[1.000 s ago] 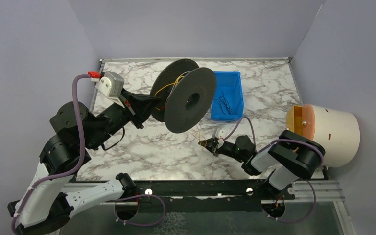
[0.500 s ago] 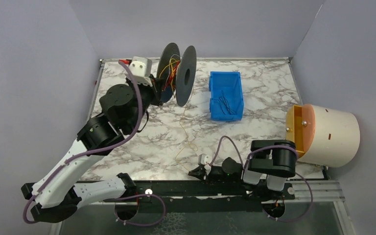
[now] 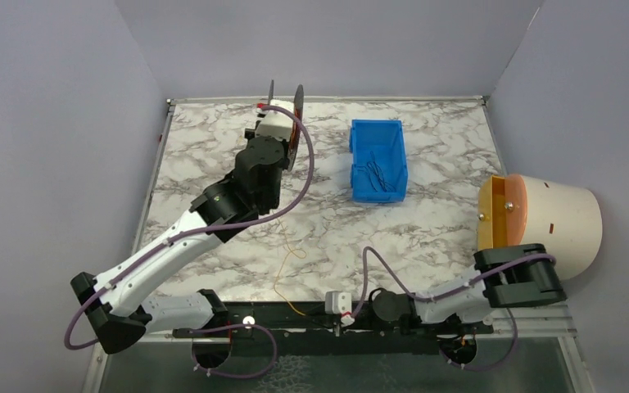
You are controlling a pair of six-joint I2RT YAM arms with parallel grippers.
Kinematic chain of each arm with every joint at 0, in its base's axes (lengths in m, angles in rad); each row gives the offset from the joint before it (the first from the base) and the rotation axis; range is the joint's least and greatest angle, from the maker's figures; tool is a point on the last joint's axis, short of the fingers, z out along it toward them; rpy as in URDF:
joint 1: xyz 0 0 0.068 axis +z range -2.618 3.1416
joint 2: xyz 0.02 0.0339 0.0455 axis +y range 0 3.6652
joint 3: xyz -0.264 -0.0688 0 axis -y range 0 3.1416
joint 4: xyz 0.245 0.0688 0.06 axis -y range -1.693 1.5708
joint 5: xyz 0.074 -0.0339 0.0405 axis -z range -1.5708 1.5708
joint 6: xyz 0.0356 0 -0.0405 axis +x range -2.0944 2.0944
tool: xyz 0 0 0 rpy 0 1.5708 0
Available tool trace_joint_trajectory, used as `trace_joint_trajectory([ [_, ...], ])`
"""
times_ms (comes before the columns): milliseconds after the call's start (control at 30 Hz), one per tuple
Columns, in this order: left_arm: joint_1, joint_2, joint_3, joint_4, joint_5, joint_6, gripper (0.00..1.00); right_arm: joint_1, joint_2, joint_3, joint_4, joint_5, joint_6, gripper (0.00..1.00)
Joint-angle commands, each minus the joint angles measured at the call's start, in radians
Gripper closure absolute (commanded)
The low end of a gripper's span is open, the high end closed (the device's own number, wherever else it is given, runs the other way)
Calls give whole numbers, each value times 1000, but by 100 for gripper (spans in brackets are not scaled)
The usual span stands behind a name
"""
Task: Wrap the cables
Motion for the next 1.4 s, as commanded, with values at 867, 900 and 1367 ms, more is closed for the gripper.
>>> trace_joint_trajectory([
  [867,69,68,-298,21,9,85,100,140,-714,441,-851,721,-380,99],
  [900,68,55,-309,15,26,83,100,111,-717,456,-883,709,-355,99],
  [1367,63,-130,-470,-29,196,84,100,-397,-526,661,-1103,431,-142,99],
])
